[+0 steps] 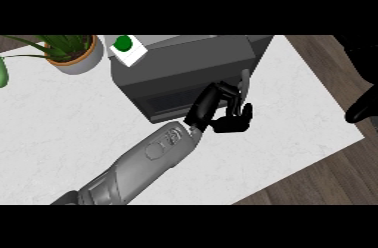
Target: Pick up the milk, place it into the microwave and close the microwave
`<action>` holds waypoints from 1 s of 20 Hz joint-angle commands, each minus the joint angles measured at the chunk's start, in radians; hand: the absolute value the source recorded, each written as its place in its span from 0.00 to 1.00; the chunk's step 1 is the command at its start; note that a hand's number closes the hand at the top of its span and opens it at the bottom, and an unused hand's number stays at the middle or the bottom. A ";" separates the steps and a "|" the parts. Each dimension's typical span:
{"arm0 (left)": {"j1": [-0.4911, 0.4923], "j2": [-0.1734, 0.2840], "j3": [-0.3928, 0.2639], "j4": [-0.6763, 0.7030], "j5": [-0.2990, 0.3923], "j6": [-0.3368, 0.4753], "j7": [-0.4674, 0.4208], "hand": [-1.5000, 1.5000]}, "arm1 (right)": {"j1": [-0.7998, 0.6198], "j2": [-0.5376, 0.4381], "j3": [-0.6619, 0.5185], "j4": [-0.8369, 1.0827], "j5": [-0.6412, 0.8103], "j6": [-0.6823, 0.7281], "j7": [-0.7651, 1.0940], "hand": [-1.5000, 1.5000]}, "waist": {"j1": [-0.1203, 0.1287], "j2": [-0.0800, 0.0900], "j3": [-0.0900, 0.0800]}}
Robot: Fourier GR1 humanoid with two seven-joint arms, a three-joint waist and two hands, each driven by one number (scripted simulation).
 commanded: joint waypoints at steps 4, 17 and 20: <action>-0.141 -0.006 0.033 0.049 0.044 0.019 -0.018 1.00 | -0.038 -0.025 -0.006 -0.002 -0.038 0.047 0.019 0.00 | -0.038 0.014 0.002; -0.211 -0.005 0.031 0.125 0.109 0.056 -0.043 1.00 | -0.095 -0.086 -0.025 0.011 -0.079 0.077 0.070 0.00 | -0.063 0.029 0.003; -0.215 -0.005 0.034 0.124 0.124 0.075 -0.046 1.00 | -0.102 -0.102 -0.029 0.009 -0.077 0.085 0.075 0.00 | -0.071 0.030 0.004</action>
